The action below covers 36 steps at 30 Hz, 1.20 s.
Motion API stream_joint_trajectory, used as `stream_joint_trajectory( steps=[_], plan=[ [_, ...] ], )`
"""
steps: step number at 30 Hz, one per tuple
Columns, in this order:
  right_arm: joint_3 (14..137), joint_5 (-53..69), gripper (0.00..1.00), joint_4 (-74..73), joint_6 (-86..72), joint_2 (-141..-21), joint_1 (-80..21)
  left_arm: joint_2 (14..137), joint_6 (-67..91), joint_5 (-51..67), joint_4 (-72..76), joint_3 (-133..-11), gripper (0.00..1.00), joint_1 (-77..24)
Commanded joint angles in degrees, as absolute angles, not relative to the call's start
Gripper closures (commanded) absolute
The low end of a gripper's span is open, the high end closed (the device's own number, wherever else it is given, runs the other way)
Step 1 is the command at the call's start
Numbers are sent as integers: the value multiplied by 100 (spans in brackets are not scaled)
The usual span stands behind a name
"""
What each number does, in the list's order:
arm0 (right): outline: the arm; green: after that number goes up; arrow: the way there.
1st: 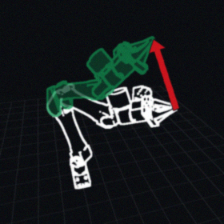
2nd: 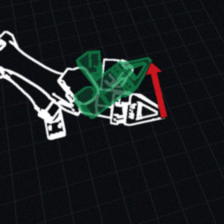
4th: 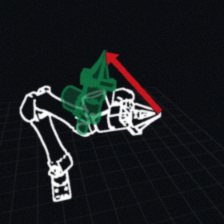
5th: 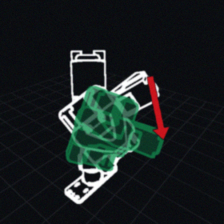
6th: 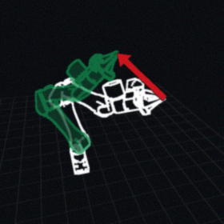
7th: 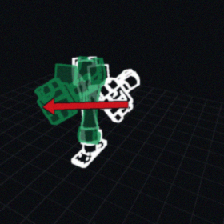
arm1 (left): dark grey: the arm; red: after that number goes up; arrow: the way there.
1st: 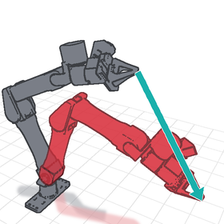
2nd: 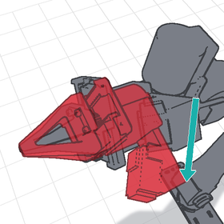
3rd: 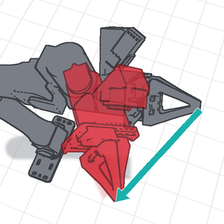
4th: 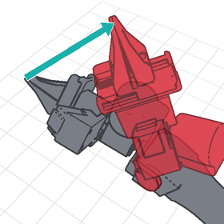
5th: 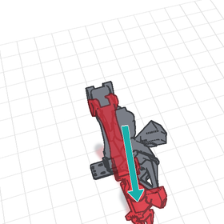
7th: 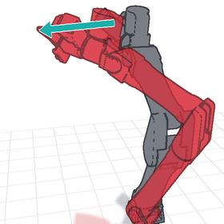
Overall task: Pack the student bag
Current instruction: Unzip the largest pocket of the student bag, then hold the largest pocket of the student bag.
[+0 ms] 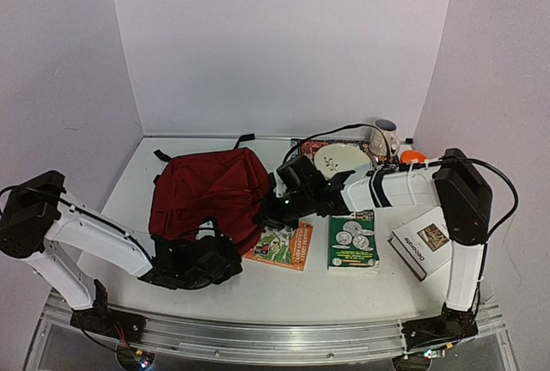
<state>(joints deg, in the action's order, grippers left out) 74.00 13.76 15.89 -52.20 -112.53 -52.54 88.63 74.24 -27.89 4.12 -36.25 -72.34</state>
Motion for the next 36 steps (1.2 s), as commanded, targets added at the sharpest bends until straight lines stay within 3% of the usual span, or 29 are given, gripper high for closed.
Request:
stream_joint_trajectory(
  steps=[1,12,17,21,29,36],
  plan=[
    [7783,1086,97,1229,-4796,-11268,-4825,8133,6956,-2570,-719,-3692,100,-7234],
    [8209,761,97,560,-4140,-11407,-4130,6649,6704,-2182,-2532,-3459,100,-7234],
    [8327,758,92,381,-3851,-11396,-4100,6253,6568,-2233,-2992,-3523,100,-7228],
    [8285,867,78,377,-3531,-11172,-4270,6394,6036,-2085,-2882,-4018,100,-7232],
    [7851,466,40,334,-2878,-10292,-4996,6697,5101,-1759,-2224,-4710,100,-7227],
    [7093,572,28,976,-1503,-9765,-5636,6995,4729,-1494,-1996,-5003,100,-7222]
  ],
)
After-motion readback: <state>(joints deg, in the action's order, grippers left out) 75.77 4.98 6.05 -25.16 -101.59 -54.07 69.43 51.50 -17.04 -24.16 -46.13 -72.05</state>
